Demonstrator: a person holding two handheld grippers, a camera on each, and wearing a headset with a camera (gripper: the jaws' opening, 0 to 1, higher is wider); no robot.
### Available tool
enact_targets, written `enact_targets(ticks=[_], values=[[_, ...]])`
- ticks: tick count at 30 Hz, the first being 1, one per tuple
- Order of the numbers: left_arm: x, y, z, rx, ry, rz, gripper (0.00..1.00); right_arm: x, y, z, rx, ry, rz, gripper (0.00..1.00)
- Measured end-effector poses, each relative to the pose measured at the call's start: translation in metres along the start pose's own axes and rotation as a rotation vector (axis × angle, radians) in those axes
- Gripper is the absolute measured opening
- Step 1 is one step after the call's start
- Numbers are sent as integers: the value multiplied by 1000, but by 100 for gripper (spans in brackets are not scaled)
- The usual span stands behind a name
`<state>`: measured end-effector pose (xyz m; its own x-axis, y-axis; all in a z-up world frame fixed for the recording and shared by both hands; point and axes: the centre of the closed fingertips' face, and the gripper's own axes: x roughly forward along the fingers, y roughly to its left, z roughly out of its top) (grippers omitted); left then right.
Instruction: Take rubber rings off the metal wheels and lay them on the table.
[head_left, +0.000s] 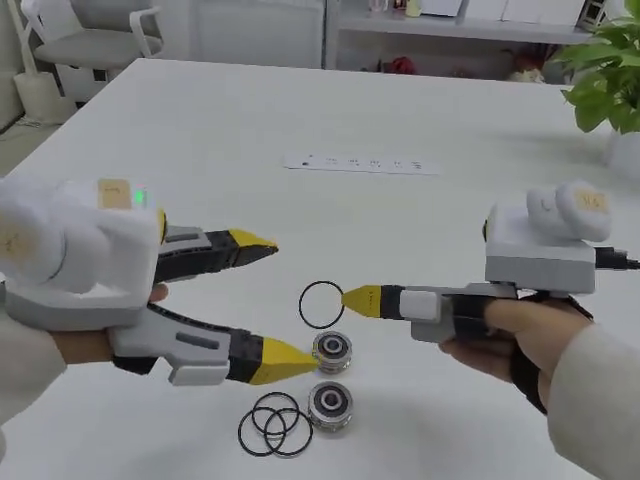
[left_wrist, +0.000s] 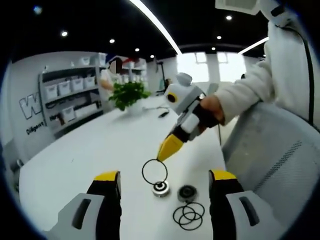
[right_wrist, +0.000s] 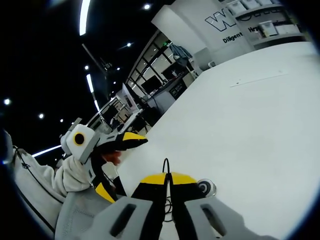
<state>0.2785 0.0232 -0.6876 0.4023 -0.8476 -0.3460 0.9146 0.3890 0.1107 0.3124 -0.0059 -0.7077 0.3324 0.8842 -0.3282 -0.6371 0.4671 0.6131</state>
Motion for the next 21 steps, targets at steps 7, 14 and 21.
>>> enact_targets(ticks=[7,14,21], values=[[-15,-5,-12,-36,11,22,76,8,17,-17,-8,74,57,0],[-27,-16,-31,-75,46,21,78,16,29,-41,-29,179,103,0],[-28,-20,-36,-112,47,7,83,20,32,-60,-32,254,120,0]])
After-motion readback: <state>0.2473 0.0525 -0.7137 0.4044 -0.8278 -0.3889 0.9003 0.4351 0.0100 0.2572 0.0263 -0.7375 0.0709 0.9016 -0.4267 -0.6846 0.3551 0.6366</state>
